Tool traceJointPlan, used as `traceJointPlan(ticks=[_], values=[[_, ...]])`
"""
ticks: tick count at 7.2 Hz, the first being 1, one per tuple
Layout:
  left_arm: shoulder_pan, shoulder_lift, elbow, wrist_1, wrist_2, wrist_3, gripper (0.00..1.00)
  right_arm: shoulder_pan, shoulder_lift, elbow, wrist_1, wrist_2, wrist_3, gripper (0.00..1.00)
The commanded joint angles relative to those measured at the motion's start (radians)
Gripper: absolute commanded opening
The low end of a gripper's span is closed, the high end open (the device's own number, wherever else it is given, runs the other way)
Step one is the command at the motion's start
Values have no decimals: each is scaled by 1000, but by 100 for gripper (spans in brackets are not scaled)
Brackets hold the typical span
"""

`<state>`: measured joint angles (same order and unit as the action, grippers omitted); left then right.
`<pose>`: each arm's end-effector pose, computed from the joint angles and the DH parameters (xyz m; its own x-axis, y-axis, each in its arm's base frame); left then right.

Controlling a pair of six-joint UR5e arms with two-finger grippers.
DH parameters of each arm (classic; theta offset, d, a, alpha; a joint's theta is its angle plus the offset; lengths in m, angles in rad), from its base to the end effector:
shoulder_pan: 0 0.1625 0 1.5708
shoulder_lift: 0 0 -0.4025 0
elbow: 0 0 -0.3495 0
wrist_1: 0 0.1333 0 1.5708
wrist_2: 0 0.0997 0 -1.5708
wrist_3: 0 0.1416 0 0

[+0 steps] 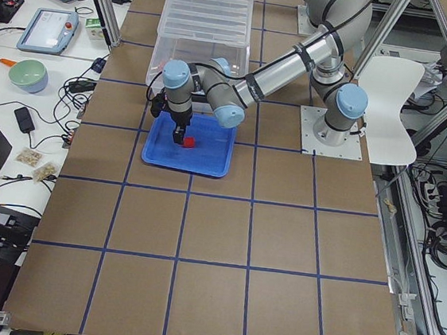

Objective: Place red block in blue tray from box

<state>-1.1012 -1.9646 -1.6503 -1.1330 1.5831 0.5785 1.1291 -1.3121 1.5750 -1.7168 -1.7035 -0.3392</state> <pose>0.1362 -0.5590 0.2298 -0.9940 0.1087 0.0091 0.1090 0.9934 0.0365 -0.1200 -0.5219 0.3098 -0.9925 0.0877 0.0851 0.1000 0.9830 0.1537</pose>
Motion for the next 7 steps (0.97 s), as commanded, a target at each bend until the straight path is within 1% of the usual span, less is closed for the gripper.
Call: traceJointPlan(ticks=[1,3,4,5,6,7], values=[[-41,93,32,-124,0,-8,92,0,8,22,0,5,0,100],[-153,194,84,-277,12,-121,92,12,5,20,-12,10,12,100],[-201,249,84,-293,5,-153,92,23,4,20,-14,48,12,100],[-260,274,92,-292,8,-178,92,34,4,20,-14,92,28,100],[-311,289,96,-292,0,-260,97,53,4,22,-14,97,37,100],[-353,303,93,-297,-2,-341,97,78,2,22,-14,97,89,100]])
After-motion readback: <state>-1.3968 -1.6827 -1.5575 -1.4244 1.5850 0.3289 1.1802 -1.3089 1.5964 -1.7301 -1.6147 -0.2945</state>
